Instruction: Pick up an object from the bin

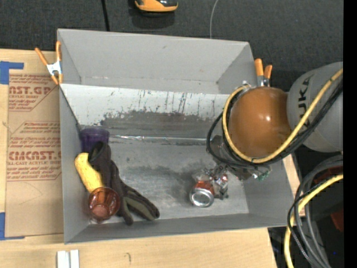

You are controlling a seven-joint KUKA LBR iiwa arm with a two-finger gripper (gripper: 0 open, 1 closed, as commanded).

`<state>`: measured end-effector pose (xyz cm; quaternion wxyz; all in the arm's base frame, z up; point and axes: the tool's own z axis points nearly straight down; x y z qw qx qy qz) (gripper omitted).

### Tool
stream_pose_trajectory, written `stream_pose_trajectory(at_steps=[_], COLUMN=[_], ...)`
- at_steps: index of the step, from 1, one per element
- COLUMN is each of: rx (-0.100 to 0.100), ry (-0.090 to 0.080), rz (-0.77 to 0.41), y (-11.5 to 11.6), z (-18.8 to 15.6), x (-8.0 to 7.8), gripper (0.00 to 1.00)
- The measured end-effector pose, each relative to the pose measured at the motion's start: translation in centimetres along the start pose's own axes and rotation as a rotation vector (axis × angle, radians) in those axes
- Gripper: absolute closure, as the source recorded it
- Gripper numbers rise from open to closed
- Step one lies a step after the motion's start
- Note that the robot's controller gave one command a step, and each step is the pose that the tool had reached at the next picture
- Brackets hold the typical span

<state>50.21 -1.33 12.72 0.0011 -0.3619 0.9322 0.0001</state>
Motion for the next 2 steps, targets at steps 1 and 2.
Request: stream_pose_trajectory(at_steps=[1, 2], rx=[0.000, -0.001], ry=[0.000, 0.001], rz=[0.000, 0.001], y=[0.00, 0.04], z=[-0.45, -0.87], x=[-0.04, -0.05], gripper=[1.00, 1.00])
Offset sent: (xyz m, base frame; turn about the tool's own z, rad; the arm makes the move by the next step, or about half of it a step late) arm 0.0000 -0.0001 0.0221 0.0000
